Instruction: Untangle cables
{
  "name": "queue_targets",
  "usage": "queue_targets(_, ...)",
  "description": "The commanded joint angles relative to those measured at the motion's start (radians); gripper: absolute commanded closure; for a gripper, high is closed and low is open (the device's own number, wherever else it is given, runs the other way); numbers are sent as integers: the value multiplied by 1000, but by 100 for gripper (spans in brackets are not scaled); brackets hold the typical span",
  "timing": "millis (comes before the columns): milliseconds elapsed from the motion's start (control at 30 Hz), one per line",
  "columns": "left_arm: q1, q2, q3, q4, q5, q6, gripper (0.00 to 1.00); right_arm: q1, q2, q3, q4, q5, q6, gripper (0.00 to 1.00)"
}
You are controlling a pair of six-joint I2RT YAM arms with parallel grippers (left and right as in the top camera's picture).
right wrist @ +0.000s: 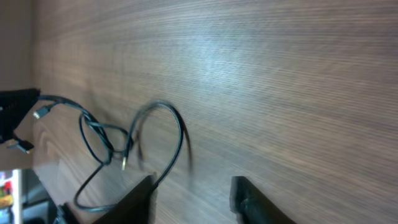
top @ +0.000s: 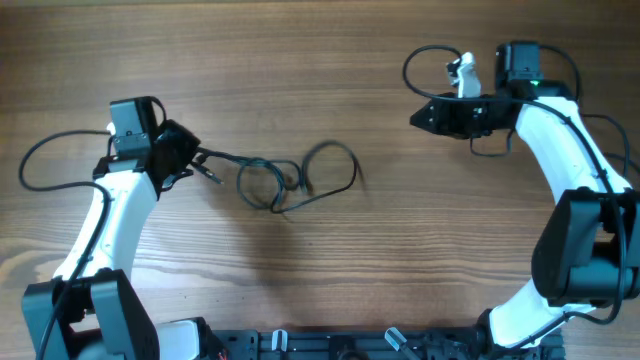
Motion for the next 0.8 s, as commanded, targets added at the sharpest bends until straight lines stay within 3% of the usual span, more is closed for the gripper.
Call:
queue_targets(0, -34, 8, -5, 12, 73, 92, 96, 53, -16, 5, -15, 12, 27, 35)
queue_targets(367, -41, 8, -5, 13, 73, 92, 96, 386, -16, 5, -8, 13, 53, 35)
queue_targets(533, -41, 8, -5, 13, 74, 92, 96, 500, -16, 5, 90, 13, 75, 37)
queue_targets(633, -41, 8, -5, 39, 222, 221, 96, 542, -16, 5, 126, 105, -25, 51)
queue_targets(767, -41, 8, -5, 66, 414, 350, 96, 544, 6, 5, 137, 148, -123, 48)
